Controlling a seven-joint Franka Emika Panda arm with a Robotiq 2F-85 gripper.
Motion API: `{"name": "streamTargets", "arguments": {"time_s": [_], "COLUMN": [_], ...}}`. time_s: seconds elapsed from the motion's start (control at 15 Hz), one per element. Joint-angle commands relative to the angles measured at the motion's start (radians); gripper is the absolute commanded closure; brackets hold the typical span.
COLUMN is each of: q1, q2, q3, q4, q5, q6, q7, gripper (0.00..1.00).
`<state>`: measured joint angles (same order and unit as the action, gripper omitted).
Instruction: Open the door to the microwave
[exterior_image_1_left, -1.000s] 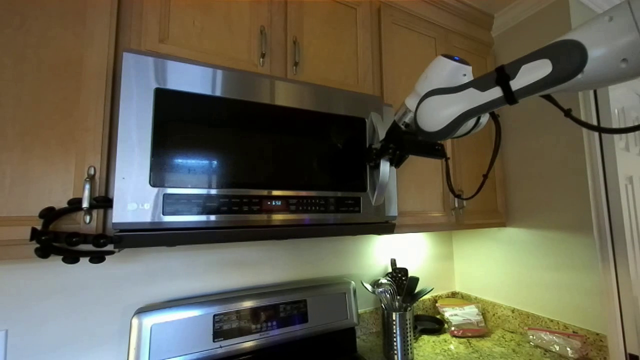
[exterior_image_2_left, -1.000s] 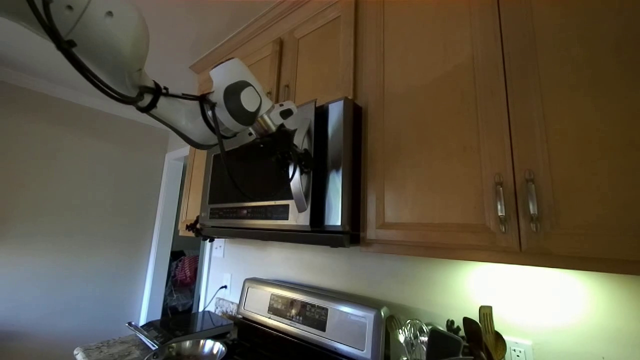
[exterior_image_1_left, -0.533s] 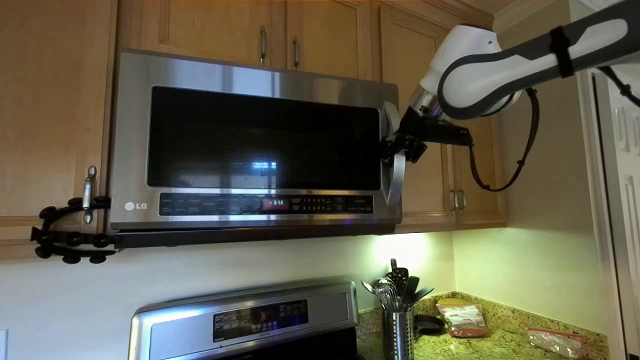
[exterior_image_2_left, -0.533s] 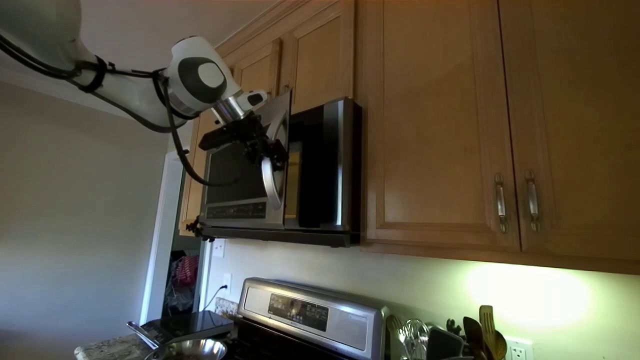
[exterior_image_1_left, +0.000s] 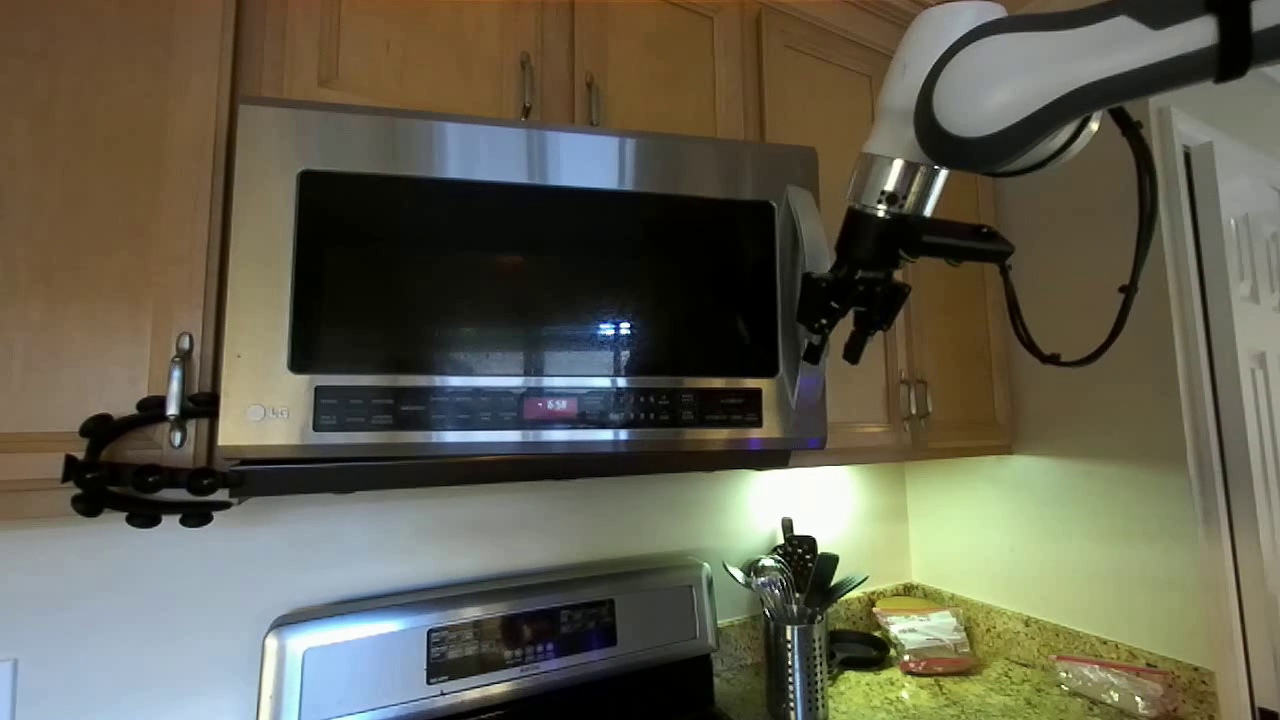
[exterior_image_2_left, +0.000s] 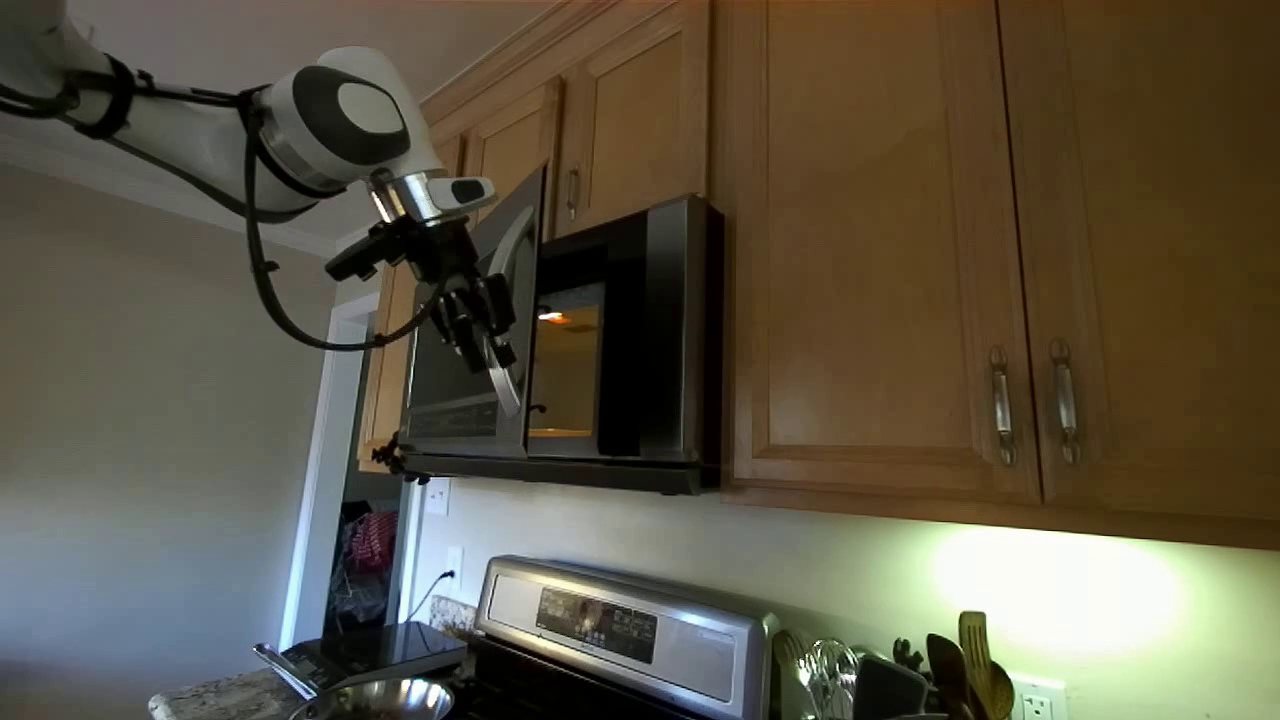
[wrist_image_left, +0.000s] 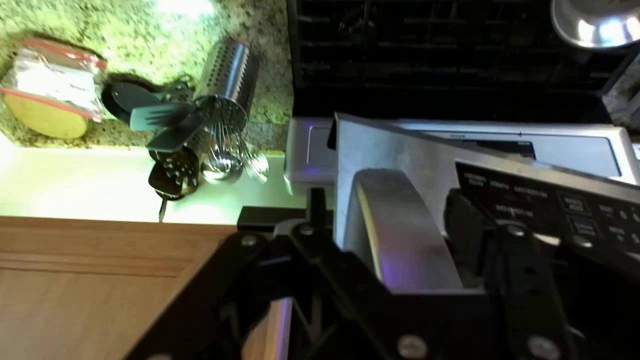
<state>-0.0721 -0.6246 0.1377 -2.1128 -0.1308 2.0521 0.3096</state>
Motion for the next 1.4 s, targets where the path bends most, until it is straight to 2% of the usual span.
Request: {"name": "streamTargets", "arguments": {"time_s": [0.0,0.13,0.53,0.67,1.33], "q1": [0.006,0.009,0.017,0.003,0.001], "q2": [-0.021,-0.015,-0.005,0.003,0.007], "q3": [-0.021,-0.036,-0.079,-0.06,-0.065], "q4": [-0.001,0.004,-0.013,-0.004,-0.005], "q5": [0.02,0.035,0.146,0.118,0.118], "q6": [-0.16,-0.226,-0.275,-0.257,-0.257], "q7": [-0.01,-0.01,-0.011,0.0,0.0], "gripper": [0.06,0.0,0.0,0.0,0.0]}}
